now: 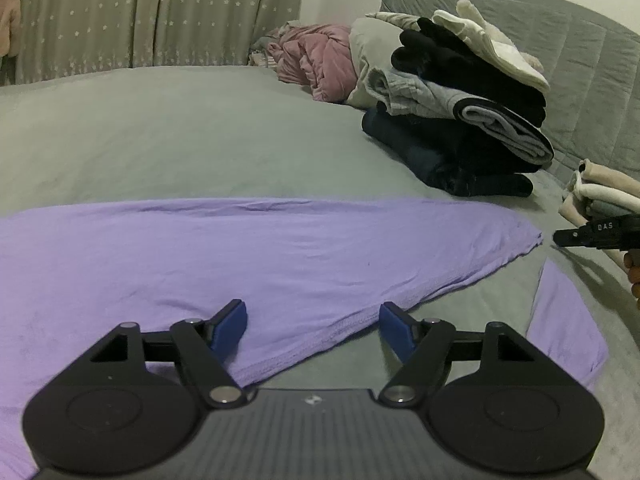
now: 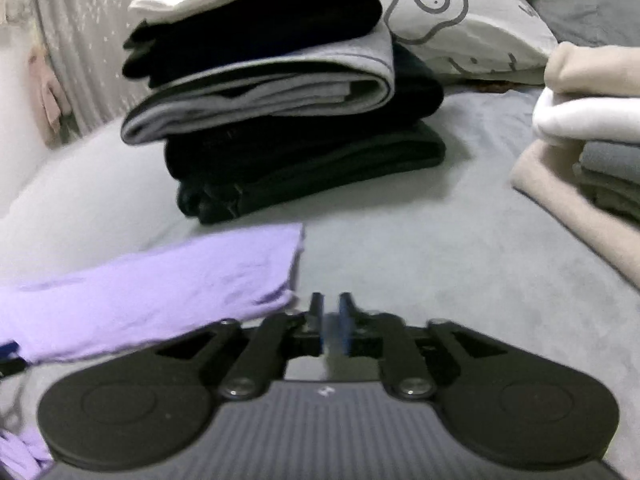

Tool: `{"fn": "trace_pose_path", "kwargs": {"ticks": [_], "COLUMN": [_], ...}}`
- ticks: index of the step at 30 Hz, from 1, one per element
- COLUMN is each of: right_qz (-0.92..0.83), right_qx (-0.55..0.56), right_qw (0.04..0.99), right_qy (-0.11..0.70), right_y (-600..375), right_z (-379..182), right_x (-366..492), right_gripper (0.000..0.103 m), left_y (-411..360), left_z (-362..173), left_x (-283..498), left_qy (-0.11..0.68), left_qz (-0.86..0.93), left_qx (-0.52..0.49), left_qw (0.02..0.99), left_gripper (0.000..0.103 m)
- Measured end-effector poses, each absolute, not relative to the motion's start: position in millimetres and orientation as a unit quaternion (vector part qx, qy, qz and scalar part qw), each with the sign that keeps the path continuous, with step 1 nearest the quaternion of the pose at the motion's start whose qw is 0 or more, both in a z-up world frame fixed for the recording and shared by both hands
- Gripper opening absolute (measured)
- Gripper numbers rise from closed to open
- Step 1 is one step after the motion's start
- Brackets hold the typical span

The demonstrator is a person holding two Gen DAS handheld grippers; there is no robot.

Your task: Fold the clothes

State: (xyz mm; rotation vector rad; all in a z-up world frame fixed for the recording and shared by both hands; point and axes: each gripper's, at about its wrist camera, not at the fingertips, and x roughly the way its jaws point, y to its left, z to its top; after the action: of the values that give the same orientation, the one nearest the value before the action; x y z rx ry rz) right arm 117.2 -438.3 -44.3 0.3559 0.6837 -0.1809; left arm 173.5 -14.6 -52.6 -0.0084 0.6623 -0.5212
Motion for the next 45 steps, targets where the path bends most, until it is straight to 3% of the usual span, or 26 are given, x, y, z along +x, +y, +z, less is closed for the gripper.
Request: {"fn": "trace_pose_path", "kwargs": {"ticks": [2,3,4,5,10,12,17,20,29,34,45], "right_qz": [-0.078,-0.073,-0.080,-0.097,-0.120,-0.126,-0.103,-0.087,-0.058,-0.015,0.083], "right_qx": [0.163,0.153,0.139,0.107,0.124,0.121,0.138,0.143,0.152,0.095,0.011], "right_qw": [0.924,0.925,0.926,0.925,0.913,0.909,0.906,0.907,0.909,0.914,0.911], "right_qy": [0.336,0.340,0.343,0.352,0.370,0.378,0.386,0.386,0.383,0.394,0.403], "right_y": [-431,-425,-423,-419,-427,-426,-409,-392,-369,-341,-262], "right_z": [-49,-52,-53,-54,-46,-43,-27,-16,-5,-11,-20], "right_x": [123,127,129,130,120,117,105,92,35,9,10], "right_gripper": [0.029,0.024,0.004,0.000,0.000,0.004,0.038,0.047,0.052,0.052,0.052], "left_y": [-16,-16,-17,-17,-15,-15,-16,-14,35,96,222], "left_z": [-53,-53,-53,-53,-53,-50,-41,-31,-8,-5,-17], "left_x": [173,173,173,173,174,172,165,151,90,57,24], "left_qy": [0.321,0.320,0.319,0.319,0.320,0.324,0.340,0.352,0.346,0.355,0.374], "left_qz": [-0.252,-0.252,-0.252,-0.251,-0.251,-0.247,-0.234,-0.219,-0.151,-0.062,0.095], "left_qx": [-0.002,-0.002,-0.001,-0.001,-0.003,-0.005,-0.017,-0.028,-0.030,-0.053,-0.185], "left_qw": [0.913,0.913,0.914,0.914,0.913,0.913,0.911,0.910,0.926,0.931,0.904], "left_gripper": [0.074,0.074,0.074,0.074,0.074,0.074,0.074,0.074,0.074,0.074,0.074]}}
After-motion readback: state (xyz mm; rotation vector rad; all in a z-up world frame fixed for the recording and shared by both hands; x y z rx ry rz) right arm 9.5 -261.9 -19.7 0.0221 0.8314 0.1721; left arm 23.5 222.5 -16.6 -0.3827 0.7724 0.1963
